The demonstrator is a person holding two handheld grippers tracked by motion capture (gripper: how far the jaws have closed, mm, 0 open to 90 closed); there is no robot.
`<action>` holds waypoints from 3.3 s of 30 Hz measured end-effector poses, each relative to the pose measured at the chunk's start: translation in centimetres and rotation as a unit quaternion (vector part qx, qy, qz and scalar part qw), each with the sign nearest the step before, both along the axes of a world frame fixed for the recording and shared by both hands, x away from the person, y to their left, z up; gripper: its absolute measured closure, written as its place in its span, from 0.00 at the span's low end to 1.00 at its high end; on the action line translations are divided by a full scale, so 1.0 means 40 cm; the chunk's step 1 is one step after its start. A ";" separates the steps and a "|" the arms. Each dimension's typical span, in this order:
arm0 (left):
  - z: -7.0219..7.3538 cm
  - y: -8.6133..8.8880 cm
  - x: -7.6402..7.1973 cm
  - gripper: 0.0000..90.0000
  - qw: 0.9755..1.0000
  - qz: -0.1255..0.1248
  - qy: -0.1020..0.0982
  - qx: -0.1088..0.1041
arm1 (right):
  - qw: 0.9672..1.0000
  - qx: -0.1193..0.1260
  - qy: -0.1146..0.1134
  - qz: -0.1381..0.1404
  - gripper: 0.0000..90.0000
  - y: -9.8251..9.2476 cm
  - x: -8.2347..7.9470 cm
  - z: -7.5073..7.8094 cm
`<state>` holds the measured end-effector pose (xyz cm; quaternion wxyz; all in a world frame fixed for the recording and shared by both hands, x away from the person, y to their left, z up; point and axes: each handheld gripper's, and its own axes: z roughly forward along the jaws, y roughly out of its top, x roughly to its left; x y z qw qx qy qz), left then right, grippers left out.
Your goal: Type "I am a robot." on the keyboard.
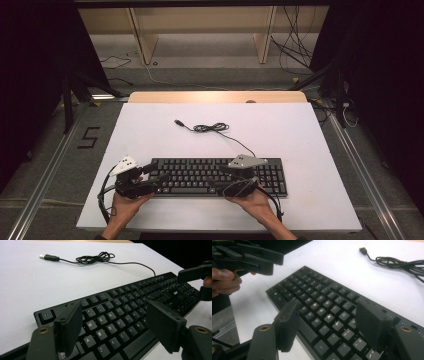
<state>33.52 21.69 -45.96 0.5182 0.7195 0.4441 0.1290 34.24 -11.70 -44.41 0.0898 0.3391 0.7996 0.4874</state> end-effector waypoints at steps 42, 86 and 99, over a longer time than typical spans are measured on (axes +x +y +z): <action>-0.015 -0.106 0.109 0.97 0.993 -0.058 0.056 0.083 | 0.999 0.024 -0.023 -0.022 0.35 -0.054 -0.023 0.014; -0.004 -0.078 0.097 0.62 0.996 -0.040 0.050 0.054 | 0.999 0.028 -0.026 -0.024 0.33 -0.055 -0.018 0.013; 0.019 -0.042 0.041 0.40 0.999 -0.045 0.012 0.009 | 0.999 0.025 -0.027 -0.027 0.33 -0.050 -0.010 0.008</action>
